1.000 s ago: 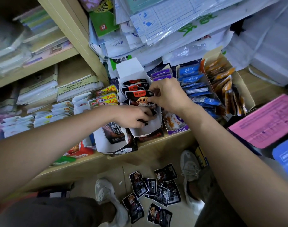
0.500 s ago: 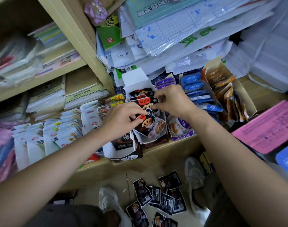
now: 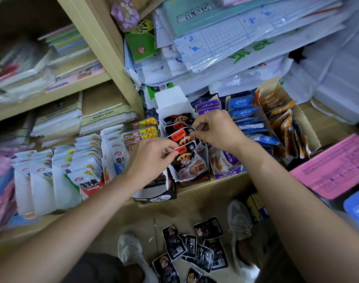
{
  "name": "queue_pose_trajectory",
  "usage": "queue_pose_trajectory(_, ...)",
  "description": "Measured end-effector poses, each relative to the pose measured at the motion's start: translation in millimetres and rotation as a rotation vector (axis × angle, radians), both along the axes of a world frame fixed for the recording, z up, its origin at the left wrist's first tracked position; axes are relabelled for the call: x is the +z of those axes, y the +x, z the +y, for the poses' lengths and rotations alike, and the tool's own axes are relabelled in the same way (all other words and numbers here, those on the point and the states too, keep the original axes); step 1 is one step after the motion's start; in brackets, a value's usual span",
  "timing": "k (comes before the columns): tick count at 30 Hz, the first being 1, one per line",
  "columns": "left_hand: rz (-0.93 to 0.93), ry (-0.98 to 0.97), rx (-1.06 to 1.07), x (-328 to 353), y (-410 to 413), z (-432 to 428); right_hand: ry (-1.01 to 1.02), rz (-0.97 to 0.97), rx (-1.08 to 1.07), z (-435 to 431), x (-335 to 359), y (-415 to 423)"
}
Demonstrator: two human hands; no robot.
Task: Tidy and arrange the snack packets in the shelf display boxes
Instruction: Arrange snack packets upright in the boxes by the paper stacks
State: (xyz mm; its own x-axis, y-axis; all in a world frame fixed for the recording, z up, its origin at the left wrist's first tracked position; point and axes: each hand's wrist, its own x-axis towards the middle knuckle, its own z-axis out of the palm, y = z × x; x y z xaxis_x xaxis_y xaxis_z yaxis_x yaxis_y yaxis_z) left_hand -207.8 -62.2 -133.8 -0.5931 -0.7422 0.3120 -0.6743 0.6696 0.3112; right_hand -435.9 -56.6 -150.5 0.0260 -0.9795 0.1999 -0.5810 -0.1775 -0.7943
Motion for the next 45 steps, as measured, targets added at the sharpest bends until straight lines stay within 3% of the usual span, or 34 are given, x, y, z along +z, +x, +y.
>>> queue_pose_trajectory(5,0.124,-0.139,0.068,3.8,-0.1,0.7,-0.006,0.056,0.047,3.3,4.1,-1.9)
queue_pose_trajectory(11,0.068,-0.156,0.087,-22.1,-8.1,-17.5,0.008,0.107,0.091,15.0,4.7,-2.6)
queue_pose_trajectory(15,0.081,-0.265,0.078,-31.4,-8.7,-15.7,-0.118,0.279,0.022,18.7,-8.3,19.7)
queue_pose_trajectory(18,0.119,-0.294,0.129,-32.0,-6.8,-14.1,-0.164,0.296,-0.096,17.7,-17.8,32.2)
queue_pose_trajectory(23,0.106,-0.253,0.049,-28.2,5.2,-1.3,-0.209,0.276,-0.248,23.6,-28.2,42.3)
queue_pose_trajectory(26,-0.097,-0.071,-0.107,-39.0,15.4,18.8,-0.224,0.345,-0.302,23.4,-27.6,46.2)
queue_pose_trajectory(28,-0.132,0.057,-0.179,-50.1,22.1,27.8,-0.224,0.367,-0.323,18.9,-22.5,46.9)
queue_pose_trajectory(35,-0.067,0.067,-0.247,-48.9,41.1,36.4,-0.198,0.358,-0.245,16.7,-12.7,54.5)
queue_pose_trajectory(38,-0.014,0.052,-0.273,-50.6,44.3,39.5,-0.225,0.528,-0.087,30.4,-23.4,46.0)
queue_pose_trajectory(40,0.134,-0.016,-0.204,-51.3,44.1,35.9,-0.263,0.595,-0.036,37.6,-33.3,40.5)
queue_pose_trajectory(42,0.215,-0.119,-0.046,-44.2,41.1,26.3,-0.278,0.53,-0.068,42.5,-37.8,39.1)
queue_pose_trajectory(45,0.046,-0.162,0.078,-25.8,32.7,11.3,-0.254,0.415,-0.147,49.1,-35.2,44.0)
